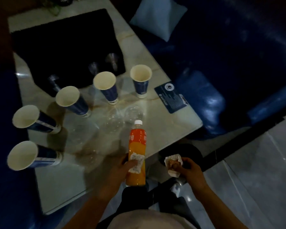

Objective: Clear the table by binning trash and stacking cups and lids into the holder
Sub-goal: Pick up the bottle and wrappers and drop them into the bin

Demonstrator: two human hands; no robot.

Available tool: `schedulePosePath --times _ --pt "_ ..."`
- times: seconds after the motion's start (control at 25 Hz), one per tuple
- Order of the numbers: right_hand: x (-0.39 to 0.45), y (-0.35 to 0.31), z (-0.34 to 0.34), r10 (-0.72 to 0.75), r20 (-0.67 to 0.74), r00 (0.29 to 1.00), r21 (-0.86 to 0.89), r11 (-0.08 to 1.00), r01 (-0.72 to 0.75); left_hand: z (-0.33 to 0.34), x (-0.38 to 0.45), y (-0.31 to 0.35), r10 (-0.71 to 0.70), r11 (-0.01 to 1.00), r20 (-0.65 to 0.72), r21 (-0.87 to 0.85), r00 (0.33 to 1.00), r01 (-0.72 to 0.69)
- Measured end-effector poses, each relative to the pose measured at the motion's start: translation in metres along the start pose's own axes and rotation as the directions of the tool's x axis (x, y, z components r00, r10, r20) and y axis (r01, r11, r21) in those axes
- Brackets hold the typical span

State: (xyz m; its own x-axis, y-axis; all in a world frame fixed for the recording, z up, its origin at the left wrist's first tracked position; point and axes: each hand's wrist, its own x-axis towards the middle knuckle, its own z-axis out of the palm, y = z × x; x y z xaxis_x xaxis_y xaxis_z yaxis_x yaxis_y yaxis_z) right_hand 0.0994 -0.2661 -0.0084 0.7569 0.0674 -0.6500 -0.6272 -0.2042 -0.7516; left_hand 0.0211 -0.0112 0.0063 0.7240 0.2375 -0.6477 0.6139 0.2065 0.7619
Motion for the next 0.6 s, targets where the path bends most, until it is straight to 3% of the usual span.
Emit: schedulePosePath --times 0.12,0.28,0.48,0.6 --pt "-0.016 0.024 -0.056 0.058 -0.068 0.996 0.079 0.996 -0.053 0.045 0.002 -0.009 -0.092 0.995 0.128 -0.021 0.988 0.095" --pt "-0.030 0.054 -0.117 0.120 -0.132 0.984 0.159 0.982 -0.099 0.106 0.014 -0.029 -0.182 0.982 0.225 0.096 0.957 0.164" --pt "-0.033 0.085 -0.155 0.225 -0.187 0.956 0.283 0.944 -0.167 0.158 0.039 -0.054 -0.365 0.907 0.250 0.311 0.897 0.283" --pt "-0.022 0.105 -0.165 0.291 -0.196 0.937 0.353 0.912 -0.209 0.182 0.061 -0.065 -0.442 0.849 0.184 0.403 0.878 0.342"
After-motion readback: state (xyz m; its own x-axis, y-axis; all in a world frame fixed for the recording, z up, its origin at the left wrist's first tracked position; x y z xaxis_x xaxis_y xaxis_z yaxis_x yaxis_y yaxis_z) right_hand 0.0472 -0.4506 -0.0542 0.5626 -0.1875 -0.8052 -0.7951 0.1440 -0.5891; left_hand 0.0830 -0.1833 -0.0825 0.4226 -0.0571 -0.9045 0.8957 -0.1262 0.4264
